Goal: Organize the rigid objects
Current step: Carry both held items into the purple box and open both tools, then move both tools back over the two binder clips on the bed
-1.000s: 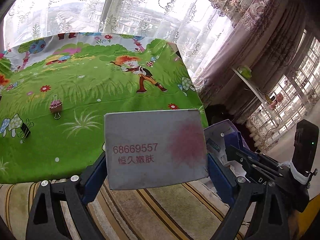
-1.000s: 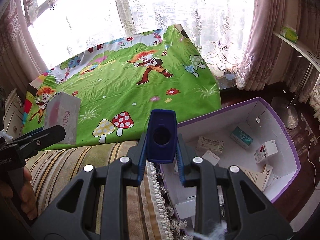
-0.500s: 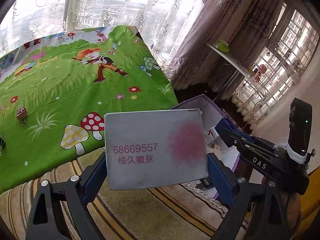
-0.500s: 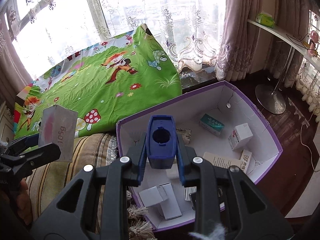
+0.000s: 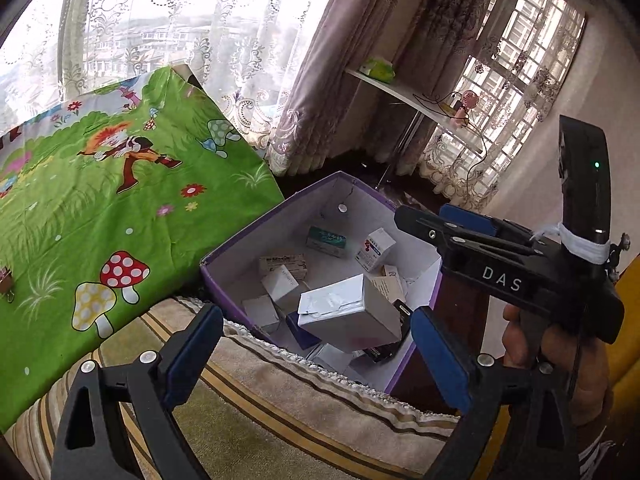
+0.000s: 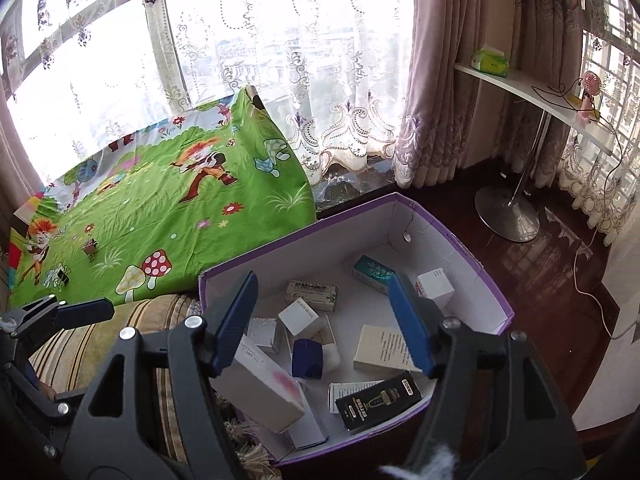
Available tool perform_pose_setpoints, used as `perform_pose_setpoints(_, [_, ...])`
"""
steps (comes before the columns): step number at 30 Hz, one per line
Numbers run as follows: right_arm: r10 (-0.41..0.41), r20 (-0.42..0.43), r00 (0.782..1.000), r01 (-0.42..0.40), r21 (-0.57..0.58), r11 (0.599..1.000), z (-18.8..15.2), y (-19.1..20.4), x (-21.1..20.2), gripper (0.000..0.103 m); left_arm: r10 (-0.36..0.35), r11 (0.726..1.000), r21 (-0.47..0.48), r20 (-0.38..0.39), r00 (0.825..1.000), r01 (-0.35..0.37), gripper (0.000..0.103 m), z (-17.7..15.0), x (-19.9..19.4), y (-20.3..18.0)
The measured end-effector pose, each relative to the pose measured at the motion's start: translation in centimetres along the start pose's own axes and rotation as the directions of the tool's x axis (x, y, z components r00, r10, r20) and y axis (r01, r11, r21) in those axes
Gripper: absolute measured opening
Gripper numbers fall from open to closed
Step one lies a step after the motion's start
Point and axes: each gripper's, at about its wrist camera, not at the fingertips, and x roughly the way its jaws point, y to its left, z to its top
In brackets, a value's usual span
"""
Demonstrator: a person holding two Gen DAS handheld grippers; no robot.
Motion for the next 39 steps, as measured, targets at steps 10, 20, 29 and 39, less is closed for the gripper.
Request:
perform_pose_setpoints(10, [0.022, 0.004, 1.0, -0.022, -0.019, 1.0, 0.2, 1.1, -0.2, 0.075, 0.017, 0.989, -0.147, 0.047, 0.999, -0.009, 0.096, 0.3, -1.6, 3.6])
perform_pose_setpoints(20, [0.056, -0.022, 0.998, -0.058, -0.096, 0.994, 0.6, 4.3, 0.7, 0.075, 0.096, 0.973, -0.218, 0.095, 0.991, -0.073, 0.096, 0.8, -4.0, 7.0])
perform_pose_setpoints(29, [0.137, -0.035, 0.99, -0.141, -0.139, 0.98, 1.6, 7.4, 1.1, 0.075, 0.189, 0.958, -0.246, 0.145, 0.971, -0.15, 0.095, 0.7, -7.0, 11.1])
perform_pose_setpoints(39, [0.179, -0.059, 0.982, -0.188, -0.215, 0.958, 3.6, 12.0, 2.5, 0.075, 0.307, 0.925, -0.272, 0.132, 0.942, -0.264, 0.093, 0.0, -9.7, 17.2])
